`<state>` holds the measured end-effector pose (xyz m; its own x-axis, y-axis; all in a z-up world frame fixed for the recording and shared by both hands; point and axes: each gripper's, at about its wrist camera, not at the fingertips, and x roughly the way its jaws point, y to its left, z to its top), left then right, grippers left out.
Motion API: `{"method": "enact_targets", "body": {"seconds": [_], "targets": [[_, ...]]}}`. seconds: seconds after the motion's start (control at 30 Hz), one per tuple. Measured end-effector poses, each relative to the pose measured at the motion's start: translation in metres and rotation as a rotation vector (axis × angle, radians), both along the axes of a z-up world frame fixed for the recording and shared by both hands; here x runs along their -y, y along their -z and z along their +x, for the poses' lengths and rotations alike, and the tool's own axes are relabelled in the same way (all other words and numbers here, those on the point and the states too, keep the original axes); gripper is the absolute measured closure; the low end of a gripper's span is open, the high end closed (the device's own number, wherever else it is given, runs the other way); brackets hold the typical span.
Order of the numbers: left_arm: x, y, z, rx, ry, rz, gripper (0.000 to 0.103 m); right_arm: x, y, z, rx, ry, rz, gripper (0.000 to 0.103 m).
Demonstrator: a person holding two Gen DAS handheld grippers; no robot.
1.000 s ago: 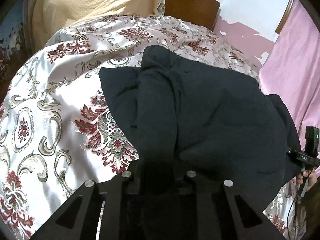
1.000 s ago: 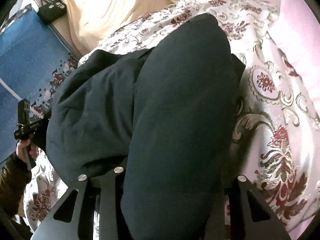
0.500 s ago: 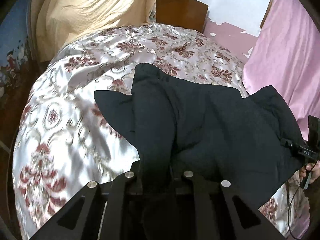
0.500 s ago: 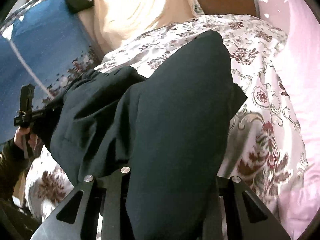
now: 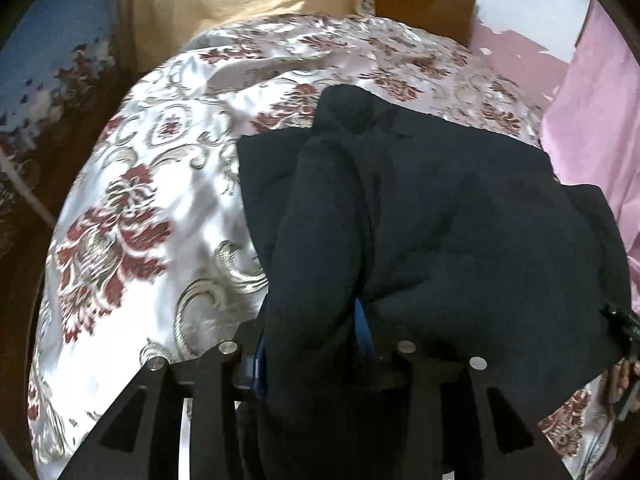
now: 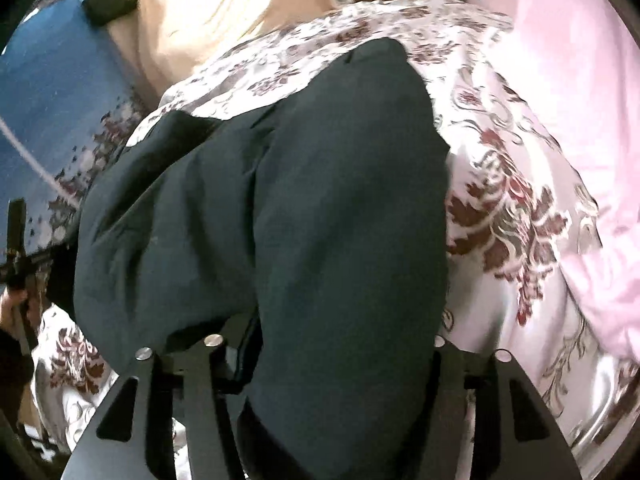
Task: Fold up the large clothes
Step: 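Release the jacket and pull both grippers back from the bundle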
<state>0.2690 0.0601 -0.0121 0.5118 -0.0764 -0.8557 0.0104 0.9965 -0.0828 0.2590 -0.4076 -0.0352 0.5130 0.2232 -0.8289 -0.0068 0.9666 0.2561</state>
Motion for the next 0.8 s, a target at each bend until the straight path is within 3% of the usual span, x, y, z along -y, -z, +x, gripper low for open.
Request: {"method": "enact_targets", "body": {"seconds": [0.03, 0.1, 0.17, 0.27, 0.4, 0.8], "targets": [[0.000, 0.000, -0.003, 0.004, -0.007, 0.004, 0.063, 0.003, 0.001, -0.003, 0.006, 0.017, 0.003, 0.048], [-0.001, -0.001, -0.011, 0.019, -0.016, 0.000, 0.045, 0.006, 0.001, -0.008, 0.014, 0.045, 0.009, 0.044], [0.000, -0.005, -0.018, 0.044, -0.027, 0.004, 0.022, 0.003, 0.002, -0.013, 0.024, 0.069, -0.004, 0.038], [0.004, -0.013, -0.029, 0.071, -0.038, 0.035, 0.011, 0.001, 0.000, -0.026, 0.040, 0.108, -0.050, 0.023], [0.010, -0.021, -0.050, 0.119, -0.051, 0.058, 0.003, -0.009, -0.009, -0.050, 0.098, 0.152, -0.096, 0.011], [0.020, -0.043, -0.096, 0.220, -0.070, 0.090, 0.000, -0.030, -0.042, -0.106, 0.288, 0.257, -0.159, 0.006]]}}
